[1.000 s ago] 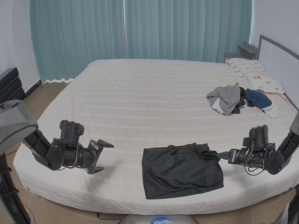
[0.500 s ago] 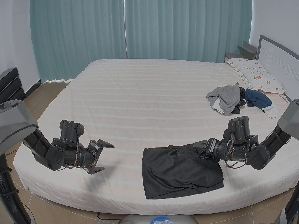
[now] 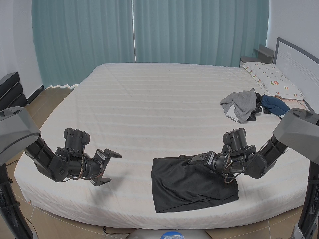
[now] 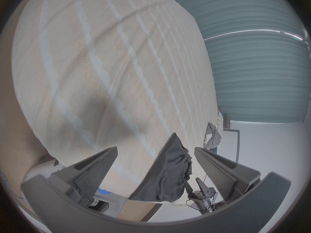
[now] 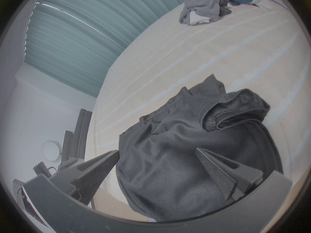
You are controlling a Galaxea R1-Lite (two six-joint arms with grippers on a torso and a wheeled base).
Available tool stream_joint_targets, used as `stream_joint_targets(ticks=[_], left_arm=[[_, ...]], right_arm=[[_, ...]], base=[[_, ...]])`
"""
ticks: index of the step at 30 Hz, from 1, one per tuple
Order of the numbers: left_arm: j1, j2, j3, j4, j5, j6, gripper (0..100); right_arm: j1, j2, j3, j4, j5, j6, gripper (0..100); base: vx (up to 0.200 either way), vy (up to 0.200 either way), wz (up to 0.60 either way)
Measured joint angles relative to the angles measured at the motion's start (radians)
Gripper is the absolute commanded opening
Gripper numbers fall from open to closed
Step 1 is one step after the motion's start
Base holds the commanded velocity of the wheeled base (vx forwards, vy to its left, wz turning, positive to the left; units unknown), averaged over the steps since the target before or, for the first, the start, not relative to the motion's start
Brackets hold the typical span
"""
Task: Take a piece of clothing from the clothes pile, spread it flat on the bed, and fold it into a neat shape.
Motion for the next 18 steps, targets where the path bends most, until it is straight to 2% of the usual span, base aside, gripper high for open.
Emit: stream_joint_targets(ticks=[6, 10, 18], left_arm=[[0.000, 0.000, 0.000, 0.000, 0.000, 0.000, 100], [0.000, 0.000, 0.000, 0.000, 0.000, 0.001, 100], [0.000, 0.001, 0.000, 0.000, 0.000, 0.001, 100]], right_arm=[[-0.042, 0.074, -0.086, 0.000, -0.036, -0.005, 100], [-0.090, 0.111, -0.132, -0.004, -0.069, -0.037, 100], [-0.188, 0.134, -0.163, -0.012, -0.079, -0.073, 100]], base=[[0.000, 0.000, 0.00], [0.000, 0.000, 0.00], [0.000, 0.000, 0.00]])
